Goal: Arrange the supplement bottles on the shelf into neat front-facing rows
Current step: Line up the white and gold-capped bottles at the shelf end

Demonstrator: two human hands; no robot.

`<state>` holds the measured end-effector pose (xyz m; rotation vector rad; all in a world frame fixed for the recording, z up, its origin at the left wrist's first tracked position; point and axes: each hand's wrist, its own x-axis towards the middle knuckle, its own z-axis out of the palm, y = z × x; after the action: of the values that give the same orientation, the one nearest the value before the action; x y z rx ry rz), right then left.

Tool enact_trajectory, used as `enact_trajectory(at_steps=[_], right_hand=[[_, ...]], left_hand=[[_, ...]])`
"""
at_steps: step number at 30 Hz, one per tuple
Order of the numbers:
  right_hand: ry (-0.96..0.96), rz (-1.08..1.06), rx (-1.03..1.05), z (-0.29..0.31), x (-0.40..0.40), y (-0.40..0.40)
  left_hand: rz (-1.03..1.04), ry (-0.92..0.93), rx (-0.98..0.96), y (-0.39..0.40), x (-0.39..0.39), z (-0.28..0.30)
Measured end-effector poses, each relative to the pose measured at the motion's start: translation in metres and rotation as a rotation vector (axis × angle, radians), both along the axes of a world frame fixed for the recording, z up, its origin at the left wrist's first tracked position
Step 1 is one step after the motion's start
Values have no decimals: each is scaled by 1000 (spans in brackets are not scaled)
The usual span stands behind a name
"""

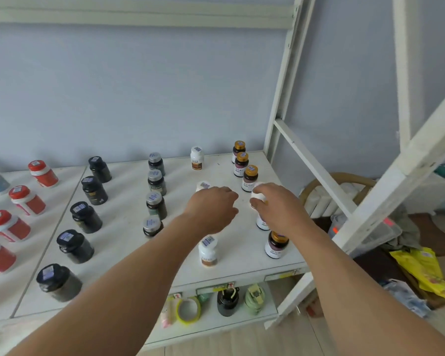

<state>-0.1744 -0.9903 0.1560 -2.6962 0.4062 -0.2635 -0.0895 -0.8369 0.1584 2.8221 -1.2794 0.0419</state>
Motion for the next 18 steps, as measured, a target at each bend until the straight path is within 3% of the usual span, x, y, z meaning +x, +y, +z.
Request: enact_trajectory(at_steps=[11,18], right_hand=[[131,159,178,-65,-91,-75],[287,195,-53,-117,-102,-98]], left_hand=[[171,246,-1,-45,-100,-71],[273,257,14,-63,-122,-114]])
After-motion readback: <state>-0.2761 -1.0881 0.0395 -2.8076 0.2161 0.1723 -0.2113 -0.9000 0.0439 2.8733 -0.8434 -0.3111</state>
